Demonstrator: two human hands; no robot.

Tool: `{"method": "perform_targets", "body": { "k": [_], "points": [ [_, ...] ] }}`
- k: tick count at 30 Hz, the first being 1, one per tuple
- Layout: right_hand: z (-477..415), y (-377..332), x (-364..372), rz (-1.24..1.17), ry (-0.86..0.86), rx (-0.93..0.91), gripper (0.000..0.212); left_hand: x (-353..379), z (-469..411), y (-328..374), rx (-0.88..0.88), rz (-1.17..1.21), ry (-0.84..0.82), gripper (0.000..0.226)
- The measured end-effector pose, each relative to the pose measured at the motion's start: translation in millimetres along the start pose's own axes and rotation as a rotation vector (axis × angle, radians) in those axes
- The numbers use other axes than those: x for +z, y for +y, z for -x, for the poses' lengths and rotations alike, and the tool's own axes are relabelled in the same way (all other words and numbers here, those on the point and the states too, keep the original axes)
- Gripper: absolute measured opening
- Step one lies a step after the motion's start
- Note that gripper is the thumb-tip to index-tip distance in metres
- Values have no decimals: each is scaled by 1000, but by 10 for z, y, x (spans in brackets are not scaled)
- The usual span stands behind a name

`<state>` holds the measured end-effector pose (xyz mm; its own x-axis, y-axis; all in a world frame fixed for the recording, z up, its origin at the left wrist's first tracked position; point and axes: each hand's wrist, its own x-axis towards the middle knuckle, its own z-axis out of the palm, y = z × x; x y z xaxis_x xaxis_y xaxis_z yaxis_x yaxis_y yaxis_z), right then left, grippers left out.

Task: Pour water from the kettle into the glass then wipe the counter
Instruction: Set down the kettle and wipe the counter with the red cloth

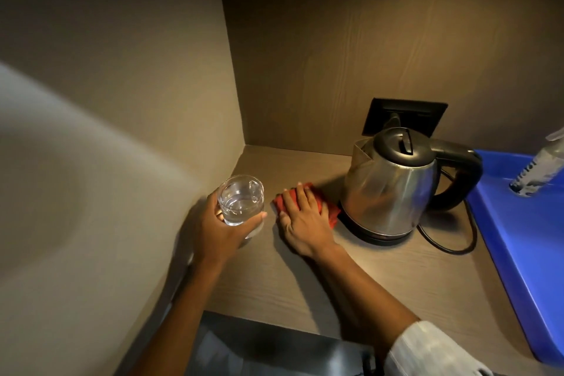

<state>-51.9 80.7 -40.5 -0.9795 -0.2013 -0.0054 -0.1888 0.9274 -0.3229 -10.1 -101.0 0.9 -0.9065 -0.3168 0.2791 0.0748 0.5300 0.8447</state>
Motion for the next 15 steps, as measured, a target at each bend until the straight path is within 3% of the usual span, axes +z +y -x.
{"method": "perform_targets", "body": {
  "k": [7,15],
  "points": [
    [146,-71,69,4,-85,-258,55,-119,165,10,73,-77,57,81],
    [990,247,-16,30,-80,-366,56,158,332,41,-3,43,9,90]
  ]
}}
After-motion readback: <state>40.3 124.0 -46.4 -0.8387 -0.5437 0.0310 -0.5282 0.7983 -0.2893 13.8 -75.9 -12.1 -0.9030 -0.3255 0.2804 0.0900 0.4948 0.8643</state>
